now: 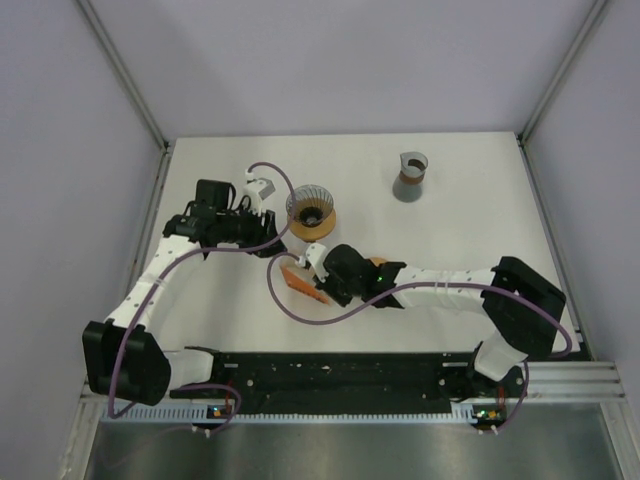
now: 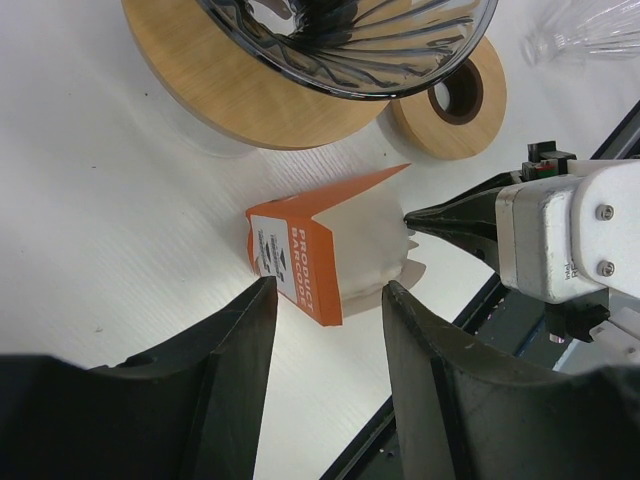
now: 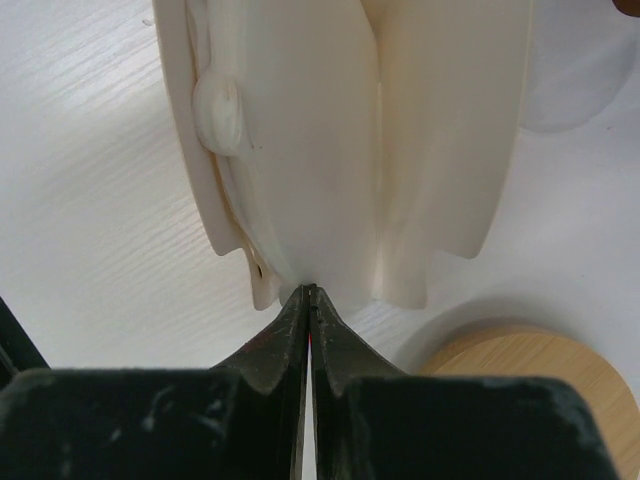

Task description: Place the coffee filter in the dripper

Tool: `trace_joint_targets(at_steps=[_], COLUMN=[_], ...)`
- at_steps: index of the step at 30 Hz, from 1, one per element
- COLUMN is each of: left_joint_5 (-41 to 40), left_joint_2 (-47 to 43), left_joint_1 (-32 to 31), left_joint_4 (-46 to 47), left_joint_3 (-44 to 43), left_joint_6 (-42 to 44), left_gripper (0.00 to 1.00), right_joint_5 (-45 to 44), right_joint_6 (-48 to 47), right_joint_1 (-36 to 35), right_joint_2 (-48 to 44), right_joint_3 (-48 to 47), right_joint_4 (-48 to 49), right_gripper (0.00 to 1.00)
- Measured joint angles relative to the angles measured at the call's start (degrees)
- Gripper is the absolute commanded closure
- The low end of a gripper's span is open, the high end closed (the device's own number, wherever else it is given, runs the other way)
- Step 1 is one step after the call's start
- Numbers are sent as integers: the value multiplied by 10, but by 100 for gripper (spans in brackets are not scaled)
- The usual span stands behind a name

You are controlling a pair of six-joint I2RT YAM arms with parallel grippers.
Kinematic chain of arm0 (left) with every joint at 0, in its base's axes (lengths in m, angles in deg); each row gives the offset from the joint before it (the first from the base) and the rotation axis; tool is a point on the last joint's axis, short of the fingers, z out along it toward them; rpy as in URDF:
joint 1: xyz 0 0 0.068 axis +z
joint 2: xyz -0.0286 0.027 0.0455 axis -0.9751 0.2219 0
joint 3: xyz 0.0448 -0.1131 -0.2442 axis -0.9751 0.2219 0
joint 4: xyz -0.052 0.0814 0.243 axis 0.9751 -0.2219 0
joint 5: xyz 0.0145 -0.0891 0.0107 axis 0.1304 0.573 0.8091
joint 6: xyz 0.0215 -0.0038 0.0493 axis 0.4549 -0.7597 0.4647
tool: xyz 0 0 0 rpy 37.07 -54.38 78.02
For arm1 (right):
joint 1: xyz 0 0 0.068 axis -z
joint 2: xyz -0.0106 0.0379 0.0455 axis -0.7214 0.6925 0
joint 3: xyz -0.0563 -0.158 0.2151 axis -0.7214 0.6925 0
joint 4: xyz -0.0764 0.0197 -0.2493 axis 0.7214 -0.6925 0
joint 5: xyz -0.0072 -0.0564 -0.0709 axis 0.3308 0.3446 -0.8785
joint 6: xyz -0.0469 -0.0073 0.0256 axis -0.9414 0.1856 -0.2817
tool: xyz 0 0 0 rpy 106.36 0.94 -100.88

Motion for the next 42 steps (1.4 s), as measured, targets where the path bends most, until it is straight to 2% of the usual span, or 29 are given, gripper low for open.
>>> trace_joint_targets(at_steps=[9,14,19,22,27,35,42], left_joint_5=[-2,-6,-10,-11,-13,-13,-12], left_joint_2=[0,0,0,0,0,0,0], left_joint_1=[0,0,0,0,0,0,0], left_joint_4=[0,0,-4,-5,-5,-5,-5], left_joint_3=[0,0,-7,-9,-9,-9,-9], left_joint_6=[0,1,3,3,3,3,4], left_gripper=[48,44,43,43,43,43,43], right_joint_5=[-14,-14,0,5,2,-6,-6], right_joint_6=[1,5,6,10,11,19,20], right_joint_1=[0,0,0,0,0,0,0], right_joint_2=[5,-13,-44,-45,-32,2,4], right_joint_3=[-11,-10,-2,-1,-2,-3,-6], right_joint_4=[-7,-15,-5,-1,1,-2,-2], right_gripper=[100,100,80,76,81,81,94])
